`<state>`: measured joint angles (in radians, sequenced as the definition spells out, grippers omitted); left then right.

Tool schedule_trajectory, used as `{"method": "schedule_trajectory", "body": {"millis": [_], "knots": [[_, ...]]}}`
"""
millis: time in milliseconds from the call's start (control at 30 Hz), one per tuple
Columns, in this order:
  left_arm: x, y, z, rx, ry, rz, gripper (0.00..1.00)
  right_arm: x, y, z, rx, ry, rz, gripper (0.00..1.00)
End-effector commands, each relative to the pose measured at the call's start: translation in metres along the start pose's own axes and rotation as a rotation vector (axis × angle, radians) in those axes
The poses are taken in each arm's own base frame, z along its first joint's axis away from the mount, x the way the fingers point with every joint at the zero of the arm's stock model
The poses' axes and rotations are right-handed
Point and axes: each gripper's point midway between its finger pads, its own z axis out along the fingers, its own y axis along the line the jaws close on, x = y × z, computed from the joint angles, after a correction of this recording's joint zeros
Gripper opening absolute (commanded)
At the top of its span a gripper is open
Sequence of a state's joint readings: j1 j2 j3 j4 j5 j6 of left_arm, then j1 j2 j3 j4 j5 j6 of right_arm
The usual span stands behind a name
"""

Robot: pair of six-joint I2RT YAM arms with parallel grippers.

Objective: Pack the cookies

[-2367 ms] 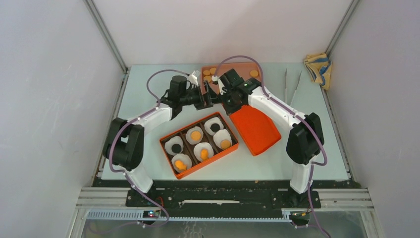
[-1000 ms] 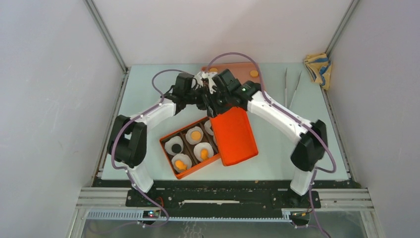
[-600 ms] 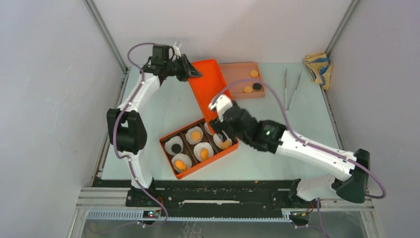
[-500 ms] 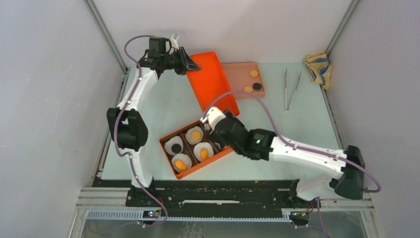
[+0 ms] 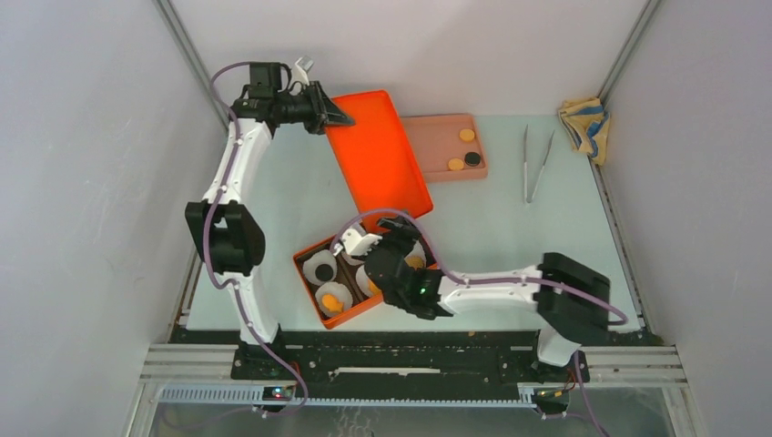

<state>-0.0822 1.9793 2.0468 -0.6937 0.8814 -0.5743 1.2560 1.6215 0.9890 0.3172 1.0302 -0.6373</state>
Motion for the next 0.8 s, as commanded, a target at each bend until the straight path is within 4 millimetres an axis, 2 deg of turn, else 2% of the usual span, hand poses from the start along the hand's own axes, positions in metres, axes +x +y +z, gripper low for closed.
{"method": "schedule_trajectory", "body": {"millis": [0, 200, 300, 400, 467, 500, 533, 567, 600, 667, 767], "knots": [[0.035, -0.039, -0.023, 0.125, 0.101, 0.001, 0.00, -0.021, -0.028, 0.016, 0.215, -0.060, 0.046, 0.82], [0.046, -0.045, -0.030, 0.151, 0.112, 0.026, 0.00, -0.022, -0.042, 0.030, 0.334, -0.097, 0.059, 0.78], [0.051, -0.043, -0.030, 0.158, 0.118, 0.026, 0.00, -0.020, -0.048, 0.037, 0.346, -0.093, 0.075, 0.72], [0.053, -0.036, -0.027, 0.150, 0.119, 0.020, 0.00, -0.022, -0.063, 0.037, 0.367, -0.084, 0.103, 0.51], [0.051, -0.035, -0.025, 0.148, 0.113, 0.025, 0.00, -0.026, -0.070, 0.033, 0.351, -0.087, 0.129, 0.28], [0.049, -0.034, -0.025, 0.145, 0.107, 0.030, 0.03, -0.028, -0.073, 0.032, 0.337, -0.087, 0.142, 0.17], [0.047, -0.034, -0.024, 0.141, 0.099, 0.037, 0.12, -0.030, -0.078, 0.030, 0.327, -0.087, 0.170, 0.08], [0.043, -0.034, -0.024, 0.125, 0.082, 0.044, 0.26, -0.032, -0.083, 0.027, 0.313, -0.092, 0.216, 0.03], [0.039, -0.036, -0.025, 0.123, 0.069, 0.056, 0.34, -0.032, -0.088, 0.025, 0.297, -0.086, 0.221, 0.01], [0.025, -0.045, -0.029, 0.123, 0.023, 0.087, 0.44, -0.037, -0.101, 0.020, 0.237, -0.095, 0.319, 0.00], [0.001, -0.075, -0.039, 0.178, -0.063, 0.147, 0.62, -0.032, -0.110, 0.017, 0.127, -0.066, 0.388, 0.00]]}}
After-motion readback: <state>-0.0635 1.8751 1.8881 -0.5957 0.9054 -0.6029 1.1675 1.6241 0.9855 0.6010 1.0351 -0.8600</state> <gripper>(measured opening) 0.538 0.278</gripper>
